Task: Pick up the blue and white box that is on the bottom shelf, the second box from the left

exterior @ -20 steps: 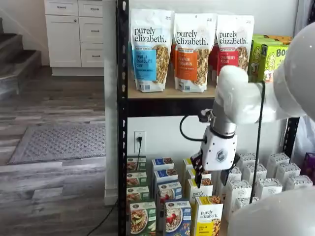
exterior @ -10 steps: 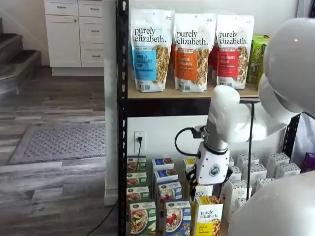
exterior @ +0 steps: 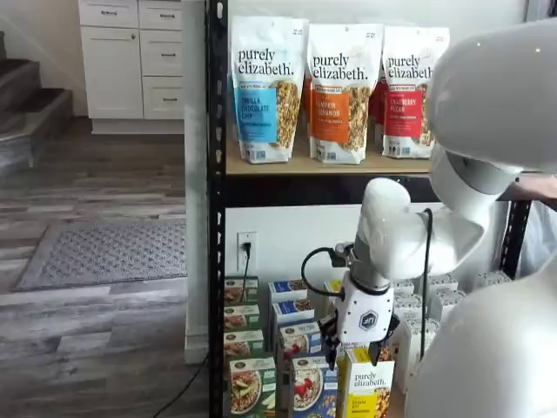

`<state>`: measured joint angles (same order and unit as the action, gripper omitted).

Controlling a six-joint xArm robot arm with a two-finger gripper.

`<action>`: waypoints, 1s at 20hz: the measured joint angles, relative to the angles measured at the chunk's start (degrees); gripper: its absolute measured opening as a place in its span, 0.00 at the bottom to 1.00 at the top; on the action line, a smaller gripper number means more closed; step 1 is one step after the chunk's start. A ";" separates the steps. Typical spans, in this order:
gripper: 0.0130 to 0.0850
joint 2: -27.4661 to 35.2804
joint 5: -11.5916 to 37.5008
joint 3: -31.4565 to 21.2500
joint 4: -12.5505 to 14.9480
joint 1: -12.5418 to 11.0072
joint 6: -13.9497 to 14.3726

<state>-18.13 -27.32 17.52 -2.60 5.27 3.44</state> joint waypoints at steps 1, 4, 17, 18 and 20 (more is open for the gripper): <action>1.00 1.34 1.06 0.31 0.03 0.03 0.02; 1.00 5.58 4.53 1.37 -0.96 0.14 -0.90; 1.00 20.49 13.05 7.79 -2.47 -0.24 -3.07; 1.00 21.54 13.68 8.27 -2.50 -0.42 -3.27; 1.00 23.73 14.56 9.47 -2.19 -0.86 -3.44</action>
<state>5.60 -12.76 26.99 -4.78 4.41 0.00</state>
